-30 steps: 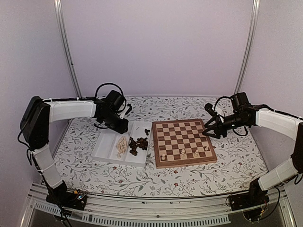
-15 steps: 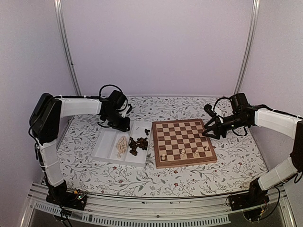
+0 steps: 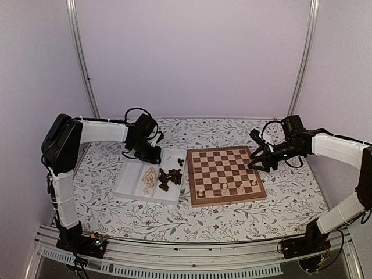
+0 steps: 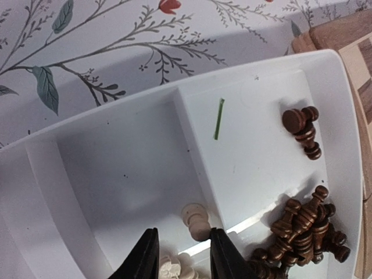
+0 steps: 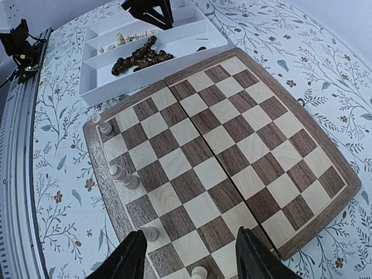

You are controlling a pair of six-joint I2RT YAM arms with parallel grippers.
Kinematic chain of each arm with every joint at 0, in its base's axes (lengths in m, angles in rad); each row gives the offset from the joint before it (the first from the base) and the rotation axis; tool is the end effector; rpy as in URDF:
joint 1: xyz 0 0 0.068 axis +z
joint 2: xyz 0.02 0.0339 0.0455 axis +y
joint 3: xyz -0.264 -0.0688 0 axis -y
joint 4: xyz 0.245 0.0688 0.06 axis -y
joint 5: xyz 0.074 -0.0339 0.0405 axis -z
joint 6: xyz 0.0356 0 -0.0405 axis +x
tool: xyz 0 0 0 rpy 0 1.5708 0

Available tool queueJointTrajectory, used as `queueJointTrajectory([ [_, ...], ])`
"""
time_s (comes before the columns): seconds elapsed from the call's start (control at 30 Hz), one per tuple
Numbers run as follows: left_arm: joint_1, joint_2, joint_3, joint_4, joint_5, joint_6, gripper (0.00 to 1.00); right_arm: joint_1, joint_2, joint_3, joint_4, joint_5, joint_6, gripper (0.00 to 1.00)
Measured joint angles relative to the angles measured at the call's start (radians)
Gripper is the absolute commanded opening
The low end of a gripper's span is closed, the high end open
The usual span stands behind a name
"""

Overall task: Set up the chess pieces on the board
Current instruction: Pick up the chess piece from the storage box.

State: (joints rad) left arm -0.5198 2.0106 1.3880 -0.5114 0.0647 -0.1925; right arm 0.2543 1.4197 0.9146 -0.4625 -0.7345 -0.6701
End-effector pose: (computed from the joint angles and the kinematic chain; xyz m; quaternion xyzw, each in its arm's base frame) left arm 0.3571 -0.2070 0.1590 0.1659 0.9616 -0.1051 0.1920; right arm 0.2656 0.0937 0.2257 -0.4929 0.7501 0.2782 0.3420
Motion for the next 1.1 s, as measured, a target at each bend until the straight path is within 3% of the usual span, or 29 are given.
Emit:
queueJointTrajectory([
  [0.63,0.004,0.028,0.002,0.040,0.010,0.002,0.27,0.000,0.011,0.000,-0.005,0.000,-0.004,0.55],
  [0.9,0.004,0.034,0.009,0.059,0.012,0.009,0.13,0.000,0.011,0.000,-0.009,0.000,-0.004,0.55],
  [1.1,0.004,0.034,0.010,0.062,0.013,0.019,0.08,0.000,0.011,0.000,-0.010,-0.001,-0.004,0.55],
])
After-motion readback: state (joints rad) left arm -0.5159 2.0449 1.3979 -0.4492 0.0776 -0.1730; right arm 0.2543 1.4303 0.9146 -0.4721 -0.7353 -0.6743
